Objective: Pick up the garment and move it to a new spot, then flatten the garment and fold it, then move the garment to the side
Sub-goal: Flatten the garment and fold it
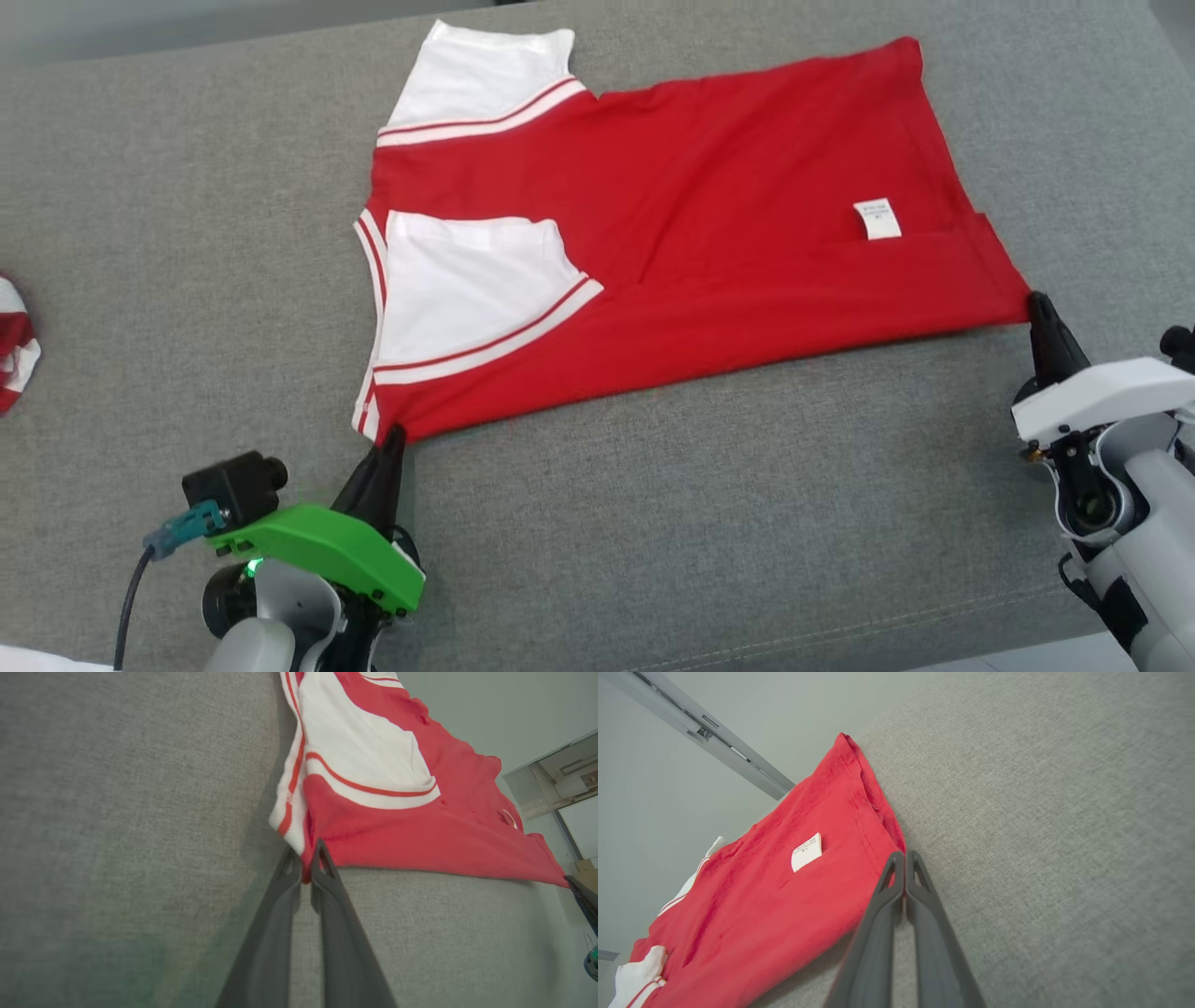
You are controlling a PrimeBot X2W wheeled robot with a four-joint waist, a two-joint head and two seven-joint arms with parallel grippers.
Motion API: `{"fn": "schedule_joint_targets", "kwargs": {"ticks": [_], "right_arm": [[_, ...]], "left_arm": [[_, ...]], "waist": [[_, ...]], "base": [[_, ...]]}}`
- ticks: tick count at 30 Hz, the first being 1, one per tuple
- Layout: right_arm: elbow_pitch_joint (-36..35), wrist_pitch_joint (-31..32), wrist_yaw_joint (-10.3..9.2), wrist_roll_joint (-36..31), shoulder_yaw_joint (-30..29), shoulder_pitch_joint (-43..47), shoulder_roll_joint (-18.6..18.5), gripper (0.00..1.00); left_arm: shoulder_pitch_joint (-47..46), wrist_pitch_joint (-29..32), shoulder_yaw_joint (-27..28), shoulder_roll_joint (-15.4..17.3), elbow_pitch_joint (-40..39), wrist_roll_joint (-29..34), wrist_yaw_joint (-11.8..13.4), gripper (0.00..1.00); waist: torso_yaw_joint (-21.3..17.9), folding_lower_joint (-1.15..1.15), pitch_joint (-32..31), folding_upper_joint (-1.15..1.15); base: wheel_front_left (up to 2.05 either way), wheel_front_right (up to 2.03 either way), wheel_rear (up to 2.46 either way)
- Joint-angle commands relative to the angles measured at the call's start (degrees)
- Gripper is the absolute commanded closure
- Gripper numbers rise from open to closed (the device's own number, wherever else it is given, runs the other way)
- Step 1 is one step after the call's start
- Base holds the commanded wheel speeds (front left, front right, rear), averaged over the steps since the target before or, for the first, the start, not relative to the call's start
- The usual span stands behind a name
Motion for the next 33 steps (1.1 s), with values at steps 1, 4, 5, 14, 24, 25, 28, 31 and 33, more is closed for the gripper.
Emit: {"fn": "schedule_joint_targets", "kwargs": {"ticks": [1, 4, 5, 14, 24, 25, 28, 31, 33], "right_arm": [[-0.32, -0.20, -0.08, 0.53, 0.03, 1.61, -0.89, 1.00], [-1.67, -0.20, -0.08, 1.04, -0.10, 4.73, -2.41, 1.00], [-2.20, -0.21, -0.08, 1.20, -0.27, 5.92, -2.97, 1.00], [-7.89, -0.21, -0.08, 0.56, -2.17, 16.11, -6.21, 1.00], [-11.07, -0.21, -0.09, -2.49, -4.11, 21.53, -6.15, 0.16], [-11.22, -0.21, -0.08, -3.36, -4.55, 21.55, -6.27, 0.00], [-12.36, -0.21, -0.08, -6.55, -6.37, 21.53, -6.30, 0.00], [-14.25, -0.21, -0.06, -8.66, -8.10, 21.58, -5.65, 0.00], [-16.44, -0.21, -0.07, -11.22, -10.20, 21.82, -5.13, 0.00]], "left_arm": [[1.53, 0.17, 0.20, 0.12, -0.61, -0.46, -0.06, 1.00], [5.01, 1.00, -0.03, 0.00, -2.60, -1.64, 0.45, 1.00], [6.14, 1.38, -0.17, -0.05, -3.45, -1.99, 0.68, 1.00], [15.53, 3.02, -0.86, 0.63, -10.20, -2.79, 3.76, 1.00], [17.44, 2.71, -0.90, 0.85, -10.54, -1.07, 6.68, 0.00], [17.31, 2.76, -0.96, 0.70, -10.60, -1.28, 6.95, 0.00], [16.79, 2.55, -0.63, 1.02, -11.37, -0.80, 7.54, 0.00], [15.99, 2.22, 0.01, 1.45, -12.24, -0.76, 7.77, 0.00], [14.25, 2.28, 0.83, 2.80, -12.88, -0.04, 7.61, 0.00]], "waist": [[0.76, 0.00, -2.06, 0.00], [1.49, 0.00, -3.75, 0.00], [1.77, 0.00, -4.21, 0.00], [3.18, 0.00, -5.30, 0.00], [3.53, 0.00, -4.45, 0.00], [3.44, 0.00, -4.36, 0.00], [3.12, 0.00, -4.13, 0.00], [2.82, 0.00, -4.01, 0.00], [2.59, 0.00, -3.79, 0.00]], "base": [[0.00, 0.00, 0.00], [0.00, 0.00, 0.00], [0.00, 0.00, 0.00], [0.00, 0.00, 0.00], [0.00, 0.00, 0.00], [0.00, 0.00, 0.00], [0.00, 0.00, 0.00], [0.00, 0.00, 0.00], [0.00, 0.00, 0.00]]}}
